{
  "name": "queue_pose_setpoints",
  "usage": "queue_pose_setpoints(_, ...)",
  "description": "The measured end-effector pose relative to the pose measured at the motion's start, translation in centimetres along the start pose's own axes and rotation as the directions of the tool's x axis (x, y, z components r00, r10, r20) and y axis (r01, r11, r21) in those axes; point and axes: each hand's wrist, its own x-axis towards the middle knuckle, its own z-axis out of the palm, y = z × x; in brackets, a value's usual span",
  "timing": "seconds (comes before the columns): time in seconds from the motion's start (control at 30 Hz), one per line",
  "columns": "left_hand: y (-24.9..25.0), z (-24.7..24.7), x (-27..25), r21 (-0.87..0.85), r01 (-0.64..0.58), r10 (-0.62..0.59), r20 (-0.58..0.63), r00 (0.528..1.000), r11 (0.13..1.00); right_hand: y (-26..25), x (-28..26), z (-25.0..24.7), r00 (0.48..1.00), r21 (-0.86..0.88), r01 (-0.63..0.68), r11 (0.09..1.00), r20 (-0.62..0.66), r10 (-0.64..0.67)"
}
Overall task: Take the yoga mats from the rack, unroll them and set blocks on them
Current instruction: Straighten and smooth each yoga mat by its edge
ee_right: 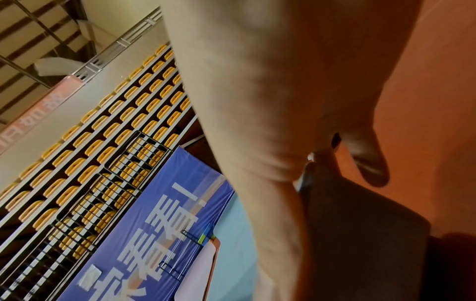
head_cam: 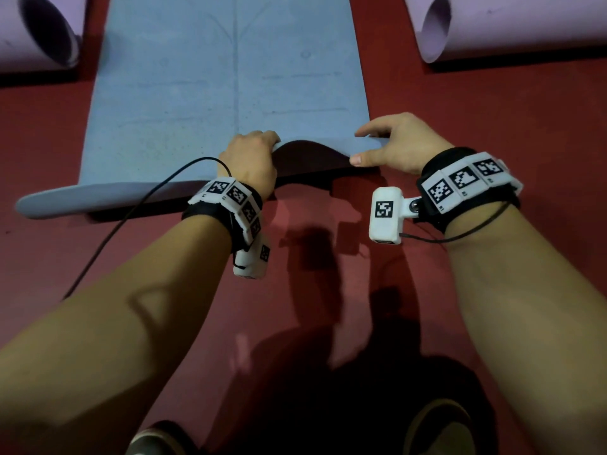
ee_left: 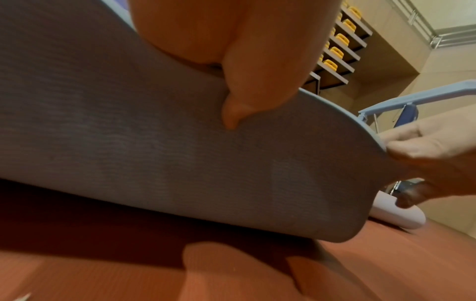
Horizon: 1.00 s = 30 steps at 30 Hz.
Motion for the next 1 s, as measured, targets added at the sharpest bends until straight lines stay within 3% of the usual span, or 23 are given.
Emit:
queue_pose_setpoints(0.1,0.0,-0.3,0.3,-0.008,-0.021,0.021,-0.037,0.999,1.000,-0.4,0.4,0.1,0.997,-0.085,-0.026,0.996,0.069,0.032)
queue_pose_setpoints(0.23,0.2,-0.6,0.4,0.003,-0.067,0.067,-0.074,0.995,0.998,-1.1,1.0,1.3,0.984,-0.359,-0.050,0.932,0.144,0.108)
queue_pose_setpoints(0.33,-0.2,-1.1,0.4,-0.026,-0.105,0.101,-0.117,0.988,0.994,-1.5,1.2,2.4,0.999,-0.459,-0.029,0.888,0.015,0.040)
queue_pose_setpoints(0.43,-0.7,-1.5,0.5,-0.067,-0.183,0.166,-0.198,0.966,0.981,-1.7,1.7,2.8,0.986,-0.425,0.008,0.905,-0.148,-0.078)
queue_pose_setpoints(0.57,-1.1,-2.7,0.5,-0.101,-0.237,0.206,-0.254,0.945,0.966,-2.2,2.4,3.5,0.920,-0.366,0.036,0.930,-0.352,-0.174)
queue_pose_setpoints(0.7,-0.8,-4.7,0.6,-0.181,-0.154,0.109,-0.239,0.965,0.971,-2.8,3.1,4.6,0.853,-0.347,0.082,0.934,-0.460,-0.246)
queue_pose_setpoints(0.77,-0.6,-5.7,0.5,-0.250,-0.127,0.085,-0.175,0.981,0.960,-3.0,3.5,4.9,0.818,-0.362,0.108,0.926,-0.498,-0.290)
queue_pose_setpoints(0.87,-0.6,-6.9,0.7,-0.342,-0.049,0.063,0.031,0.998,0.938,-3.1,3.9,5.2,0.785,-0.366,0.137,0.921,-0.527,-0.326)
queue_pose_setpoints(1.0,-1.0,-7.2,1.2,-0.551,0.142,0.015,0.270,0.963,0.822,-2.9,4.3,5.9,0.745,-0.362,0.197,0.911,-0.549,-0.380)
